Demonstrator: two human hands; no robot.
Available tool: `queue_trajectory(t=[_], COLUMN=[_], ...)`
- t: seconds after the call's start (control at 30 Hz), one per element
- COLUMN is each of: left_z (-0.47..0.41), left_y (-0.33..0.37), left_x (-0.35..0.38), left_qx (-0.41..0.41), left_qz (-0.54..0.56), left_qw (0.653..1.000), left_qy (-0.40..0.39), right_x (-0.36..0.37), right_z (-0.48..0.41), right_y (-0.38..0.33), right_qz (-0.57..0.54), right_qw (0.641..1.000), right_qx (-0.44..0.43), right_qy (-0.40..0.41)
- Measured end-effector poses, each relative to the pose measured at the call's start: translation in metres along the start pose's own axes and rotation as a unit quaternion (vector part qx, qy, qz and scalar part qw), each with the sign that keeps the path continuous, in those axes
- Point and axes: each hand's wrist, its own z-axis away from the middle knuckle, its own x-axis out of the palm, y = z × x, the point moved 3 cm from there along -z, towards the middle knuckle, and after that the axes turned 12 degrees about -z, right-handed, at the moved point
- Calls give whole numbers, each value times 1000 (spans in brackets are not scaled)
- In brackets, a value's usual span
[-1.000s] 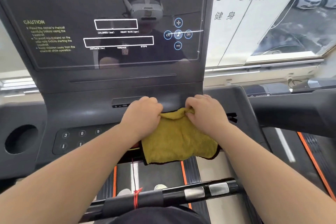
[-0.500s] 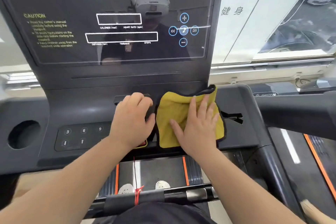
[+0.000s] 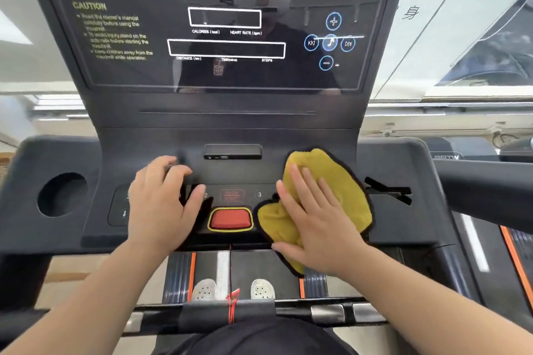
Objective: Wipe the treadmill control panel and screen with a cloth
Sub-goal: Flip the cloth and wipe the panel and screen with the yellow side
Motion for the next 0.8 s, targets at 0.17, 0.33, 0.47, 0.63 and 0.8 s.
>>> queue_trajectory(t=[0.17, 0.33, 0.47, 0.63, 0.8], left_z=[-5, -3, -4, -3, -2], left_y=[-2, -3, -2, -5, -5], left_x=[3, 6, 8, 9, 9], left_qx=[-3, -13, -15, -22, -19], left_qz=[-6, -1, -2, 11, 17], left_qw=[1000, 1000, 1000, 999, 999], left_qy=[4, 8, 12, 21, 39], right_x=[-18, -23, -10, -1, -29], right_z=[8, -42, -60, 2, 2], right_y=[43, 28, -10, 0, 67], right_qz=[-35, -31, -28, -10, -28], right_qw=[978, 960, 988, 999, 979], right_qx=[204, 274, 153, -23, 202], right_qy=[0, 44, 18, -34, -26])
